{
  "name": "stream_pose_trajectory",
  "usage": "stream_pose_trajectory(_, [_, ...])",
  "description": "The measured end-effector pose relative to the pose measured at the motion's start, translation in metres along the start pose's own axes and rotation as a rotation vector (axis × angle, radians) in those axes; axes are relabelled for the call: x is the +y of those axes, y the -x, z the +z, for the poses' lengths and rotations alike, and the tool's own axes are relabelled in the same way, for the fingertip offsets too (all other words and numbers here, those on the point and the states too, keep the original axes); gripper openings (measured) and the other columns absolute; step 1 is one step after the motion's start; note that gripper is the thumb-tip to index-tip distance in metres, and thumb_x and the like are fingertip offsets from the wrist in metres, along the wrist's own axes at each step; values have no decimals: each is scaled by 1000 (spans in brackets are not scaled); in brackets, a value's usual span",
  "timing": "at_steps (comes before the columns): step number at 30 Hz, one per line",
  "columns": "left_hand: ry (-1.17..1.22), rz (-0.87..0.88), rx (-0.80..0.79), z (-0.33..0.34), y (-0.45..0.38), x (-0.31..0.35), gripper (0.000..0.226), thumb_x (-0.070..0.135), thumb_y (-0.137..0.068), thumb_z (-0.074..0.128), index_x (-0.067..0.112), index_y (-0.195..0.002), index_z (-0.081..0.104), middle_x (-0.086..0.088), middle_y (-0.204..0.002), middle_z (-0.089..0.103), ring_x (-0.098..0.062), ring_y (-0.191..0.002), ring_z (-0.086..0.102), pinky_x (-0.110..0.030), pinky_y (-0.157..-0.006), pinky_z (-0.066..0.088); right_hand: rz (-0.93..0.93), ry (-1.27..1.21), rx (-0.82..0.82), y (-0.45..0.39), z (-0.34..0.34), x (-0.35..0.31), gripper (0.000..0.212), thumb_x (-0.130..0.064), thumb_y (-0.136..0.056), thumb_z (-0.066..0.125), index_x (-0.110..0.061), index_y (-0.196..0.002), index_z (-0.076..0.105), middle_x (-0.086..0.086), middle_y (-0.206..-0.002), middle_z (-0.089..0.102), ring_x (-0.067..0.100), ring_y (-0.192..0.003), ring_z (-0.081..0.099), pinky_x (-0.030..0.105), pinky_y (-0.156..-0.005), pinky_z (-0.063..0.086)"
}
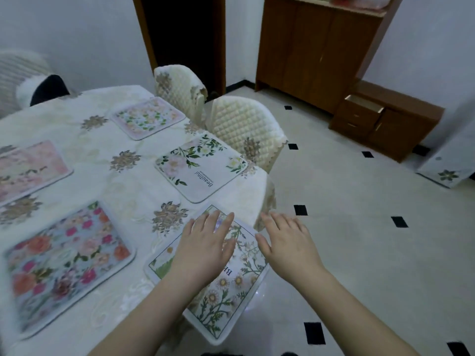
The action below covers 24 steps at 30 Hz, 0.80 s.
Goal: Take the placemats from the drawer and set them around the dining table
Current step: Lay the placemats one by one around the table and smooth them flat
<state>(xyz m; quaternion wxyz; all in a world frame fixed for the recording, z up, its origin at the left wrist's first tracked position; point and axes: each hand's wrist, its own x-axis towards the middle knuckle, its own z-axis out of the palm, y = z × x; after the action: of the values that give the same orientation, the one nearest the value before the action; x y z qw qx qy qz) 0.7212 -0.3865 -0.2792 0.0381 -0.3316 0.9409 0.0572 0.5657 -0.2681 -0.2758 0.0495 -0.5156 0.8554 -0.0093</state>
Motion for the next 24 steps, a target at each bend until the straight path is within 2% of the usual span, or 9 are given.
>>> stream_pose_trajectory(2, [-4,-54,21,12,-4,-8,59,50,-93,30,21,-136,56,-11,-132,62,-33,-120,60,-52,-97,48,-21,16,-53,-17,9,-2,74,-54,-90,8,-20,-144,45,5,-144,51,25,-133,46,46,-112,30])
stream_pose_trajectory(6, [-5,-196,36,34,-7,-16,56,49,-93,33,22,-133,59,-11,-131,63,-32,-120,61,-50,-95,50,-104,35,-118,-49,28,-3,59,-48,-90,29,-16,-126,65,9,-124,67,29,-111,64,50,-97,47])
stream_pose_trajectory(8, [3,-279,26,42,-7,-18,56,49,-92,34,21,-134,59,-12,-132,62,-33,-120,60,-50,-95,50,-185,39,-129,-63,37,0,57,-47,-89,33,-15,-121,67,8,-119,70,28,-105,67,49,-92,51])
stream_pose_trajectory(10, [13,-369,28,48,-5,-16,56,49,-92,34,21,-134,58,-12,-134,61,-33,-122,59,-50,-97,49,-281,31,-146,-76,45,3,60,-49,-90,29,-16,-127,64,7,-124,67,27,-112,64,49,-97,48])
stream_pose_trajectory(13, [33,-487,47,56,-3,-10,56,50,-94,32,23,-137,54,-11,-137,58,-32,-126,55,-49,-100,46,-427,35,-155,-100,54,8,64,-52,-92,26,-19,-140,51,7,-141,55,27,-129,51,49,-110,34])
stream_pose_trajectory(16, [49,-581,69,70,5,-6,56,50,-96,31,23,-140,52,-10,-141,55,-31,-131,51,-48,-105,42,-545,58,-158,-122,59,8,63,-52,-96,24,-18,-147,41,7,-148,46,26,-136,43,47,-114,26])
stream_pose_trajectory(18, [72,-629,59,78,12,-2,56,50,-95,31,23,-139,52,-10,-143,53,-31,-132,50,-48,-105,41,-592,74,-186,-130,64,7,59,-49,-100,29,-19,-151,32,6,-153,38,25,-140,36,44,-117,21])
stream_pose_trajectory(22, [95,-696,-17,97,24,-1,56,51,-93,33,23,-135,57,-9,-138,58,-30,-126,55,-48,-99,46,-626,45,-184,-133,78,-3,59,-49,-100,34,-18,-151,32,6,-153,40,25,-139,38,43,-115,24])
stream_pose_trajectory(24, [122,-712,-49,108,29,-3,59,51,-91,29,23,-138,53,-10,-141,54,-30,-130,51,-49,-102,43,-644,50,-205,-130,88,-8,60,-50,-100,34,-18,-151,29,7,-154,37,25,-139,37,42,-114,25])
